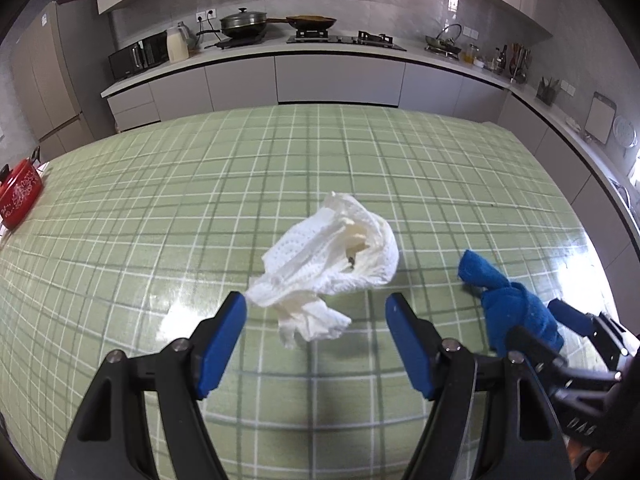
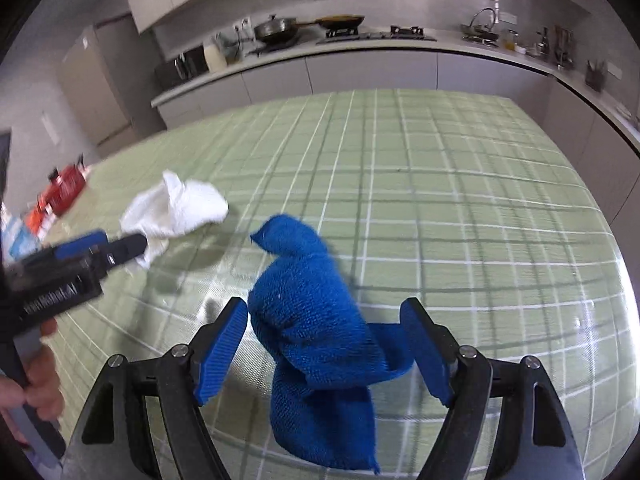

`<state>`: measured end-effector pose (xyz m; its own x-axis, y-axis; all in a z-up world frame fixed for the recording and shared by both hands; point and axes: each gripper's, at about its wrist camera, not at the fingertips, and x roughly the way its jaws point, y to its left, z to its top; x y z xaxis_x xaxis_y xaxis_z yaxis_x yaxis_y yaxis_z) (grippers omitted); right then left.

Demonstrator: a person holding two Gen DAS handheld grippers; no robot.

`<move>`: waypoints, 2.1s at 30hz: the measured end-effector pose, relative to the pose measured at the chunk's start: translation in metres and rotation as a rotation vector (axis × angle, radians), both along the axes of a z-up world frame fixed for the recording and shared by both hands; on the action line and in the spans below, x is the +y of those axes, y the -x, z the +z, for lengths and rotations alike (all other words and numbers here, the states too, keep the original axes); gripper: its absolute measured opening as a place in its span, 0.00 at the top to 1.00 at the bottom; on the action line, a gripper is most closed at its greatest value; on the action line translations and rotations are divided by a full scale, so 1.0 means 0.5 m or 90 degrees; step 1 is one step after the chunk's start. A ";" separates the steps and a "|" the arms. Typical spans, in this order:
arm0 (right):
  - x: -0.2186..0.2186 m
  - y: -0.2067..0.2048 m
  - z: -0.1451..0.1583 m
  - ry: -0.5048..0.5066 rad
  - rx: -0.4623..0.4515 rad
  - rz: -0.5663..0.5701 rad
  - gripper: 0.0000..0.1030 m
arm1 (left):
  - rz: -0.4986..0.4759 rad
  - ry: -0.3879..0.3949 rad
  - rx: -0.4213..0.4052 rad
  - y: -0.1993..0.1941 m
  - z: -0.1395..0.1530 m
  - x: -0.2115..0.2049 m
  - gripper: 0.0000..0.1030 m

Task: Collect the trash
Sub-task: 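Grasp the white tissue with the left gripper while the right grasps the blue towel, then lift the tissue and blue towel and carry both over the black bucket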

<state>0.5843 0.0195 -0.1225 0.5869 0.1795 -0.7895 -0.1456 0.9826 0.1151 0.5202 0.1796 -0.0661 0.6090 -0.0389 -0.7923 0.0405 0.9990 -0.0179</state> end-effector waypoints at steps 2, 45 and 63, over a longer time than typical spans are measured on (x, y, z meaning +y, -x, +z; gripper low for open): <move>0.007 -0.008 -0.011 0.000 0.009 0.003 0.22 | 0.002 -0.005 -0.001 -0.010 -0.003 0.003 0.28; -0.058 0.062 0.001 -0.041 -0.006 -0.048 0.33 | -0.025 0.064 0.036 0.144 -0.015 0.010 0.28; -0.062 0.064 -0.015 -0.027 0.019 -0.081 0.35 | -0.038 0.105 0.048 0.095 -0.057 0.025 0.84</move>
<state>0.5522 -0.0115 -0.1302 0.5837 0.1388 -0.8000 -0.0166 0.9871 0.1592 0.4728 0.1920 -0.0947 0.5403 -0.2066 -0.8157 0.0924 0.9781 -0.1865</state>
